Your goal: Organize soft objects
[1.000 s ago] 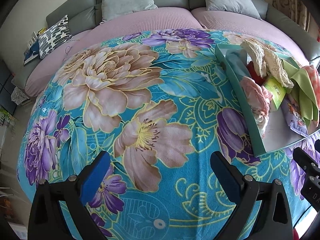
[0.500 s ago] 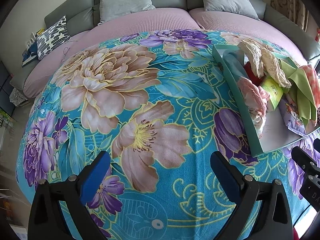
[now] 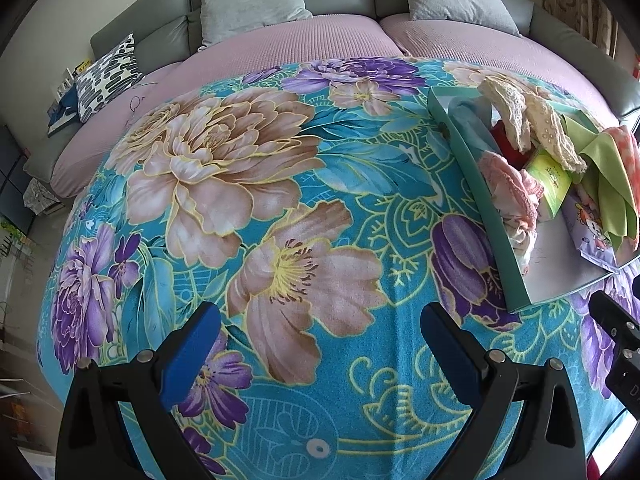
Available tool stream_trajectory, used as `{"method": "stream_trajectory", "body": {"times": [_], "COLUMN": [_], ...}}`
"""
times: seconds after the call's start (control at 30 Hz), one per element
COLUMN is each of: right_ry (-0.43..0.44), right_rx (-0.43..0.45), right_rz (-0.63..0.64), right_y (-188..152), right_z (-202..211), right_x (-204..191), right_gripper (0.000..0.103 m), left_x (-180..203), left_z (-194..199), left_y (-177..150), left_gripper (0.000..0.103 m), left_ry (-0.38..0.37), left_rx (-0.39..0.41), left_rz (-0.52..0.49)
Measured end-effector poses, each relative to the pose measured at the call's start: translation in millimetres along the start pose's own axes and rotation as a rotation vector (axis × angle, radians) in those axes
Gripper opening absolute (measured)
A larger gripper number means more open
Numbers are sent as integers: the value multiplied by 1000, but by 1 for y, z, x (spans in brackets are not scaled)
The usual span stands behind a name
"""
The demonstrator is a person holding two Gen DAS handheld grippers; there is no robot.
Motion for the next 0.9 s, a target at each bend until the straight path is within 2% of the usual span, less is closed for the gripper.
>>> {"method": "stream_trajectory", "body": {"times": [0.63, 0.9], "right_ry": [-2, -2], "right_rx": [0, -1], "right_rz": [-9, -12], "right_y": [0, 0], "right_z": [0, 2], "right_x": [2, 2], "right_gripper": [79, 79], "left_x": [-3, -10], "left_z": [-1, 0], "left_y": [0, 0], "left_gripper": [100, 100], "left_ry": [5, 4], "left_rx": [-5, 13], "left_rz": [14, 51]}}
Point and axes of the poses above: each gripper's, at about its wrist camera, not at the fingertips, and z roughly against the way its jaws point, x to its right, y to its top, the point moved 2 cm from there along -z, roughly the way its jaws point, and after that the axes turned 2 degrees about -y, right-handed, at the moved point
